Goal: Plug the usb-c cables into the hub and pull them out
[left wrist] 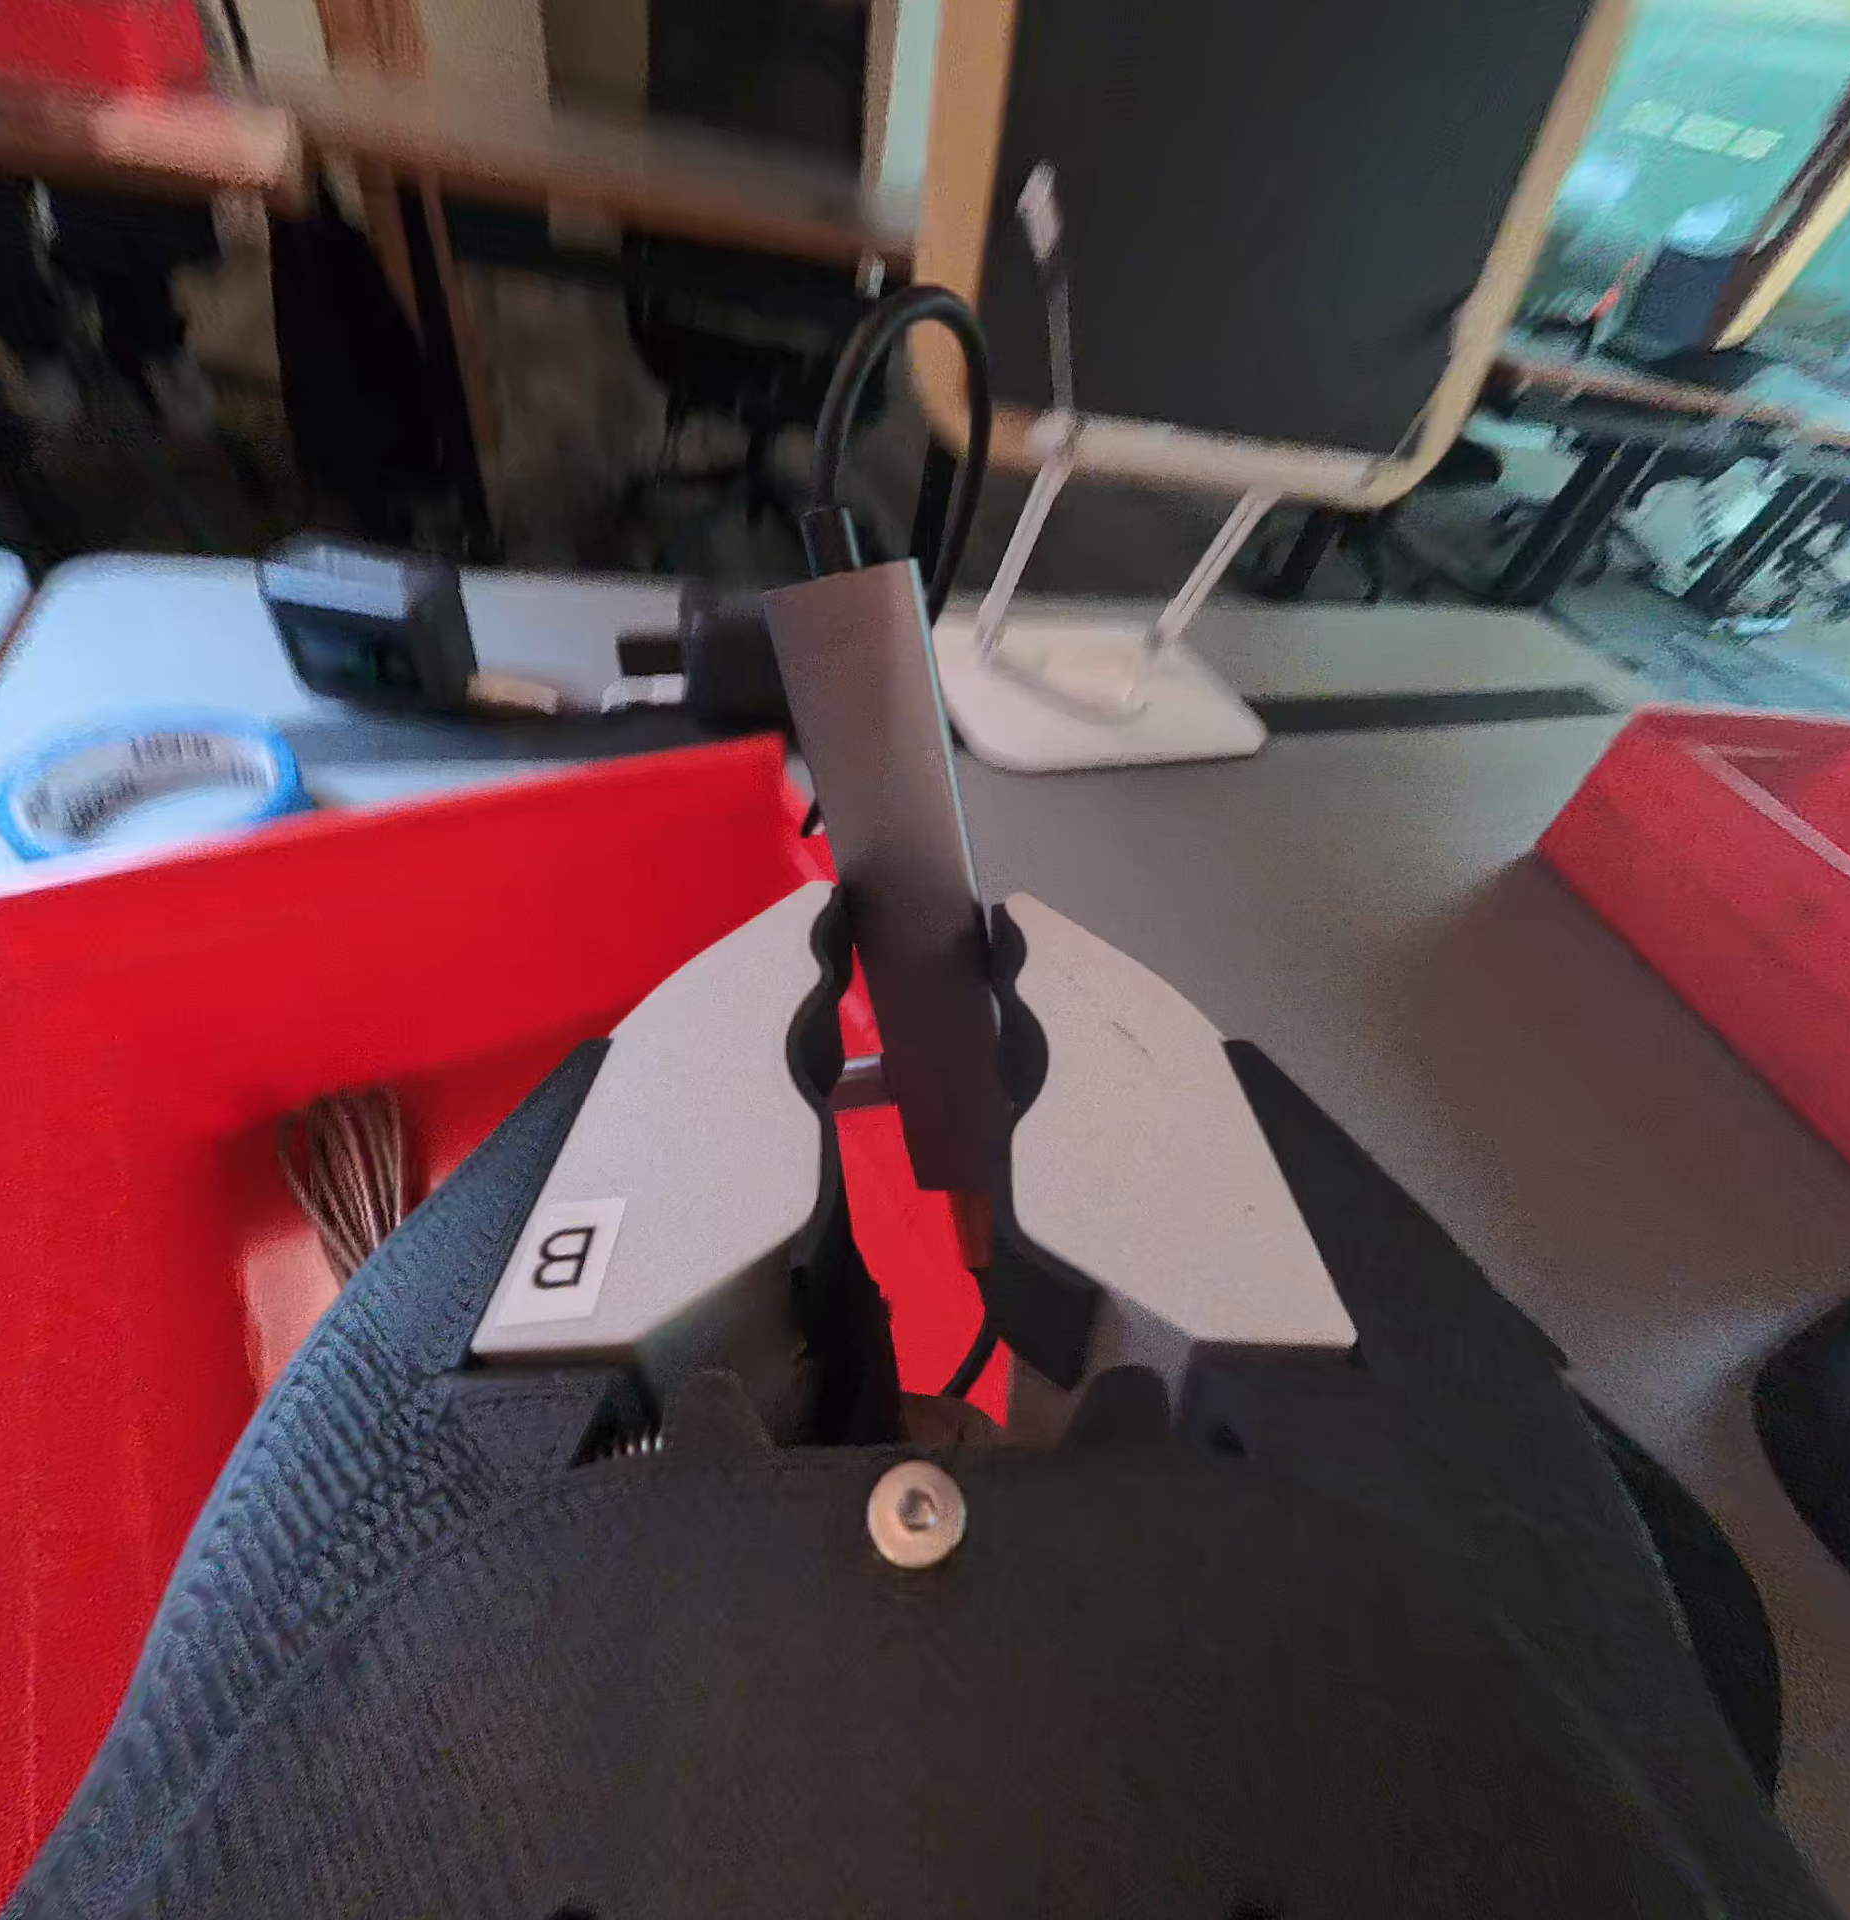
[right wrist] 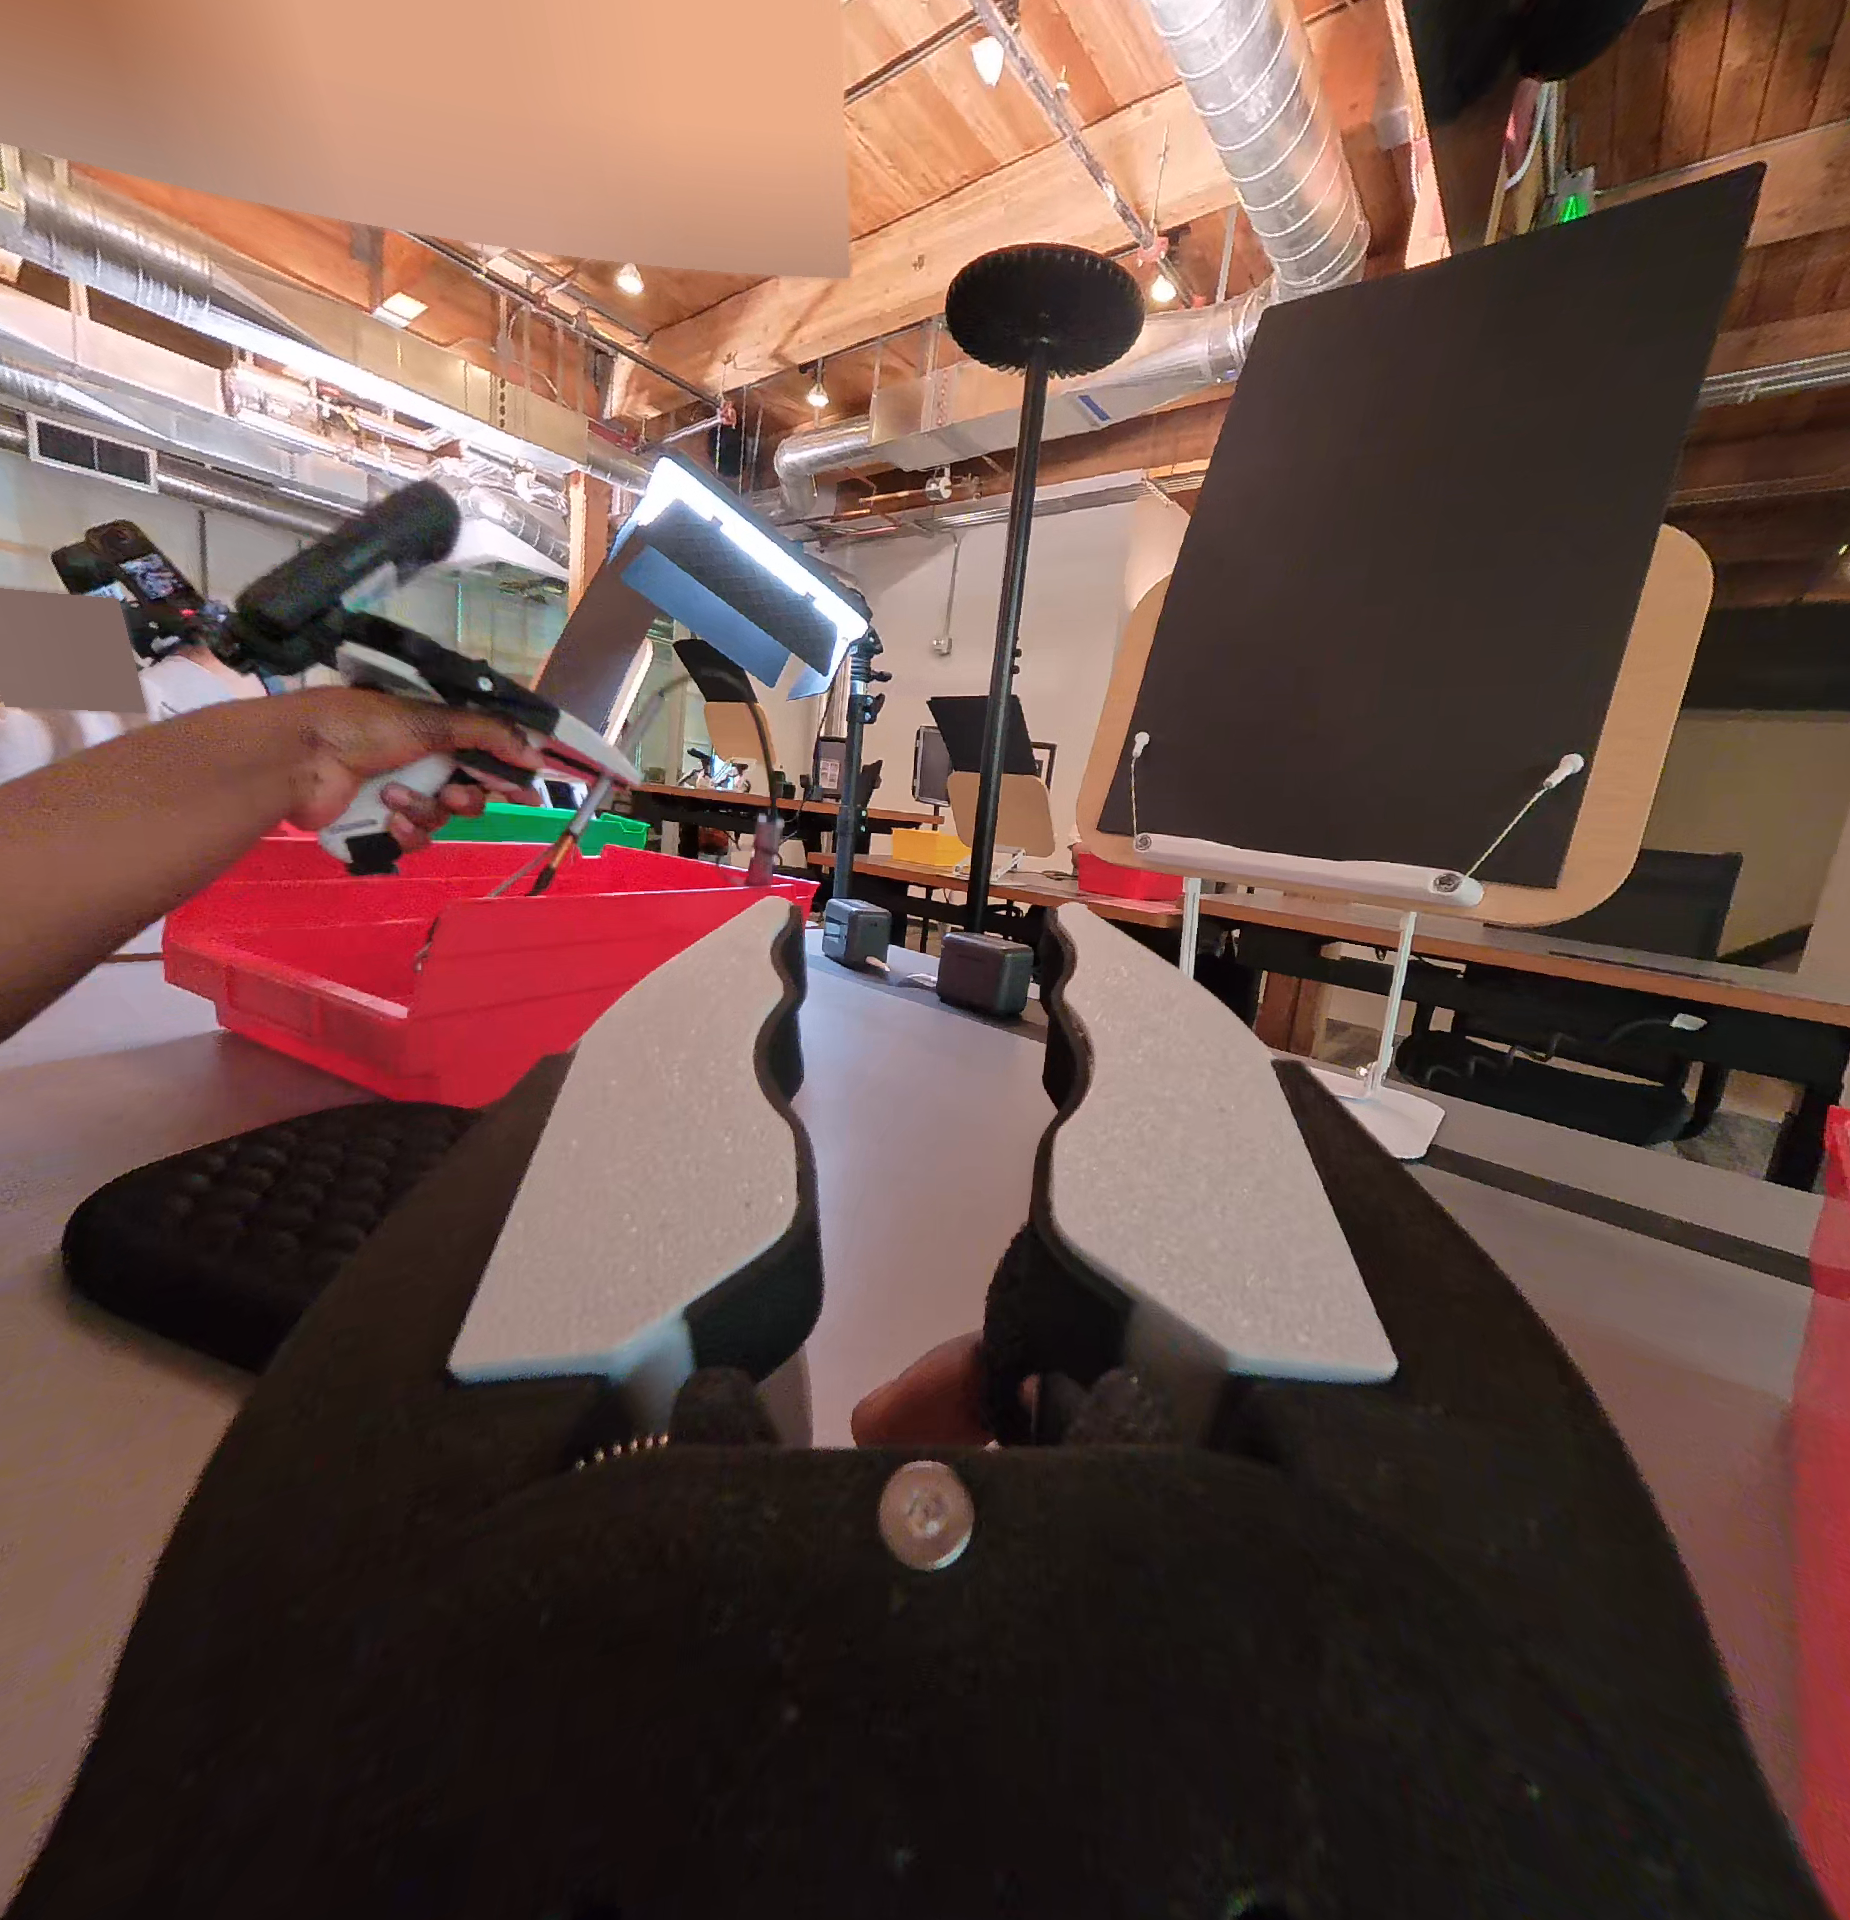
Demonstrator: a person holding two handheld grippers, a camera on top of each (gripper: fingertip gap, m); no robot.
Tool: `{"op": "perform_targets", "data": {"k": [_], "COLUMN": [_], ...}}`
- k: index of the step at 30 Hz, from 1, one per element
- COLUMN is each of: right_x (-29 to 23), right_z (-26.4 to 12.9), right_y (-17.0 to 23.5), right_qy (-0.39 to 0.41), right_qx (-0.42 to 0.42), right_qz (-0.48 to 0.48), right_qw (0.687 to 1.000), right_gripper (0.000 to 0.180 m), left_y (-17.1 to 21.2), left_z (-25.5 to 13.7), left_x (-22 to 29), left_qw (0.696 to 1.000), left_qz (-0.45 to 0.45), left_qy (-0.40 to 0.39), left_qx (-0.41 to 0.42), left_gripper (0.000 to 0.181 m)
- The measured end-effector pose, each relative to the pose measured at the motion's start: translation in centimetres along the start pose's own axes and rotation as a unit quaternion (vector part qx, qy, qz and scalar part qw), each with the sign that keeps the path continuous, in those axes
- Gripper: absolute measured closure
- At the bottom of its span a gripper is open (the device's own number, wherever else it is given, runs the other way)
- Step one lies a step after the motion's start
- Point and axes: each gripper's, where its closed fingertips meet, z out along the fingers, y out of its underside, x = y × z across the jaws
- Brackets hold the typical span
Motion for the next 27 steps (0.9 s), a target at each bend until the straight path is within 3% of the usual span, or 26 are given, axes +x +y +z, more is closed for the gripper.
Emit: {"op": "perform_targets", "data": {"k": [3, 6, 9, 13, 17, 23, 27], "right_x": [-0.1, -0.3, -0.8, -1.8, -3.2, -11.1, -14.0], "right_z": [0.1, 0.1, 0.2, 0.0, 0.1, 2.2, 5.4], "right_y": [-0.2, -0.4, -0.5, -0.4, -0.6, -8.1, -11.3], "right_qy": [-0.004, -0.007, -0.013, -0.027, -0.036, -0.101, -0.101], "right_qx": [-0.004, -0.006, -0.012, -0.015, -0.016, 0.082, 0.095], "right_qz": [-0.005, -0.015, -0.030, -0.062, -0.123, -0.089, -0.101], "right_qw": [1.000, 1.000, 0.999, 0.998, 0.992, 0.987, 0.985], "right_gripper": [0.138, 0.138, 0.138, 0.138, 0.138, 0.146, 0.157], "left_y": [-4.8, -8.2, -8.8, -8.8, -8.5, -7.7, -7.1], "left_z": [-3.7, -7.4, -10.1, -12.7, -14.7, -15.0, -14.5], "left_x": [4.6, 9.4, 14.0, 18.1, 20.2, 22.9, 24.9], "left_qw": [0.988, 0.945, 0.896, 0.839, 0.793, 0.776, 0.797], "left_qz": [0.040, 0.029, -0.026, -0.109, -0.161, -0.177, -0.131], "left_qy": [0.053, 0.123, 0.226, 0.334, 0.396, 0.436, 0.427], "left_qx": [0.141, 0.303, 0.381, 0.416, 0.434, 0.420, 0.406], "left_gripper": [0.156, 0.155, 0.156, 0.157, 0.157, 0.157, 0.157]}}
